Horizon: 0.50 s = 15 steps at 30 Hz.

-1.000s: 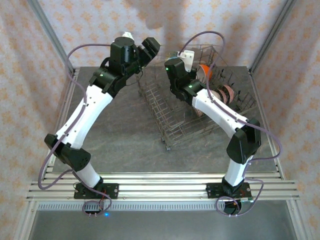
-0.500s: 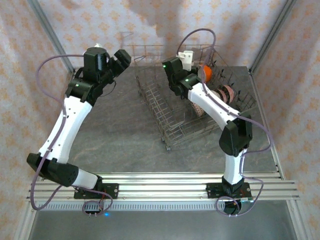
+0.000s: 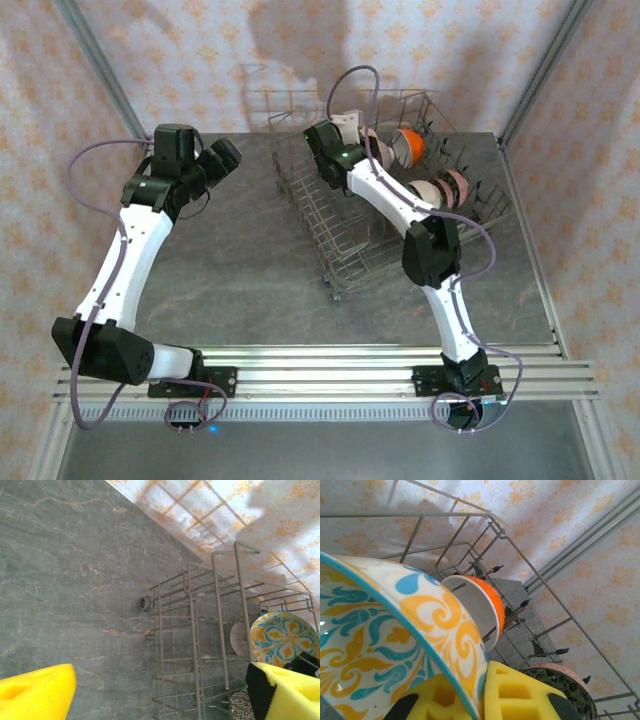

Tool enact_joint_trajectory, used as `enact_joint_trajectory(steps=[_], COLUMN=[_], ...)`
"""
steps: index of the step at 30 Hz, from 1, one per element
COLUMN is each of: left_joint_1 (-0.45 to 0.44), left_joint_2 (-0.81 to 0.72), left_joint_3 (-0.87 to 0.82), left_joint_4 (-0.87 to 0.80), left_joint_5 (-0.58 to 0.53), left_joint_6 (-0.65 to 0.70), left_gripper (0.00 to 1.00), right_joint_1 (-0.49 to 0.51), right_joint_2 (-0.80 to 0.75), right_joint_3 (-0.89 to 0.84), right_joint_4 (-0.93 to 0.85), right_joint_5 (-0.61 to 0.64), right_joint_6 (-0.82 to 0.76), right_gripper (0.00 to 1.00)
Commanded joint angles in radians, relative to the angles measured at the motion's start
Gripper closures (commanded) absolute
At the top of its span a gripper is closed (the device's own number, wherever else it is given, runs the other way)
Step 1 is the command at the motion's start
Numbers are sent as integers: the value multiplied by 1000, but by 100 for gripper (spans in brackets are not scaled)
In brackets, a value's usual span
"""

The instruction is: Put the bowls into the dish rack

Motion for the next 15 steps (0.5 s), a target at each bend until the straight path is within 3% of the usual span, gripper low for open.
enact_joint_trajectory(steps=[1, 15], left_joint_1=[21, 45], left_joint_2=[-12, 13], left_joint_3=[-11, -33], left_joint_4=[-14, 1], left_joint_5=[47, 83], left_joint_6=[33, 34], left_gripper=[11, 11], right_joint_1=[-8, -10], right_joint_2=[35, 176], right_joint_3=[83, 220], right_joint_4=[-48, -155], right_joint_5=[108, 101], right_joint_6=[-17, 28], right_gripper=[100, 100])
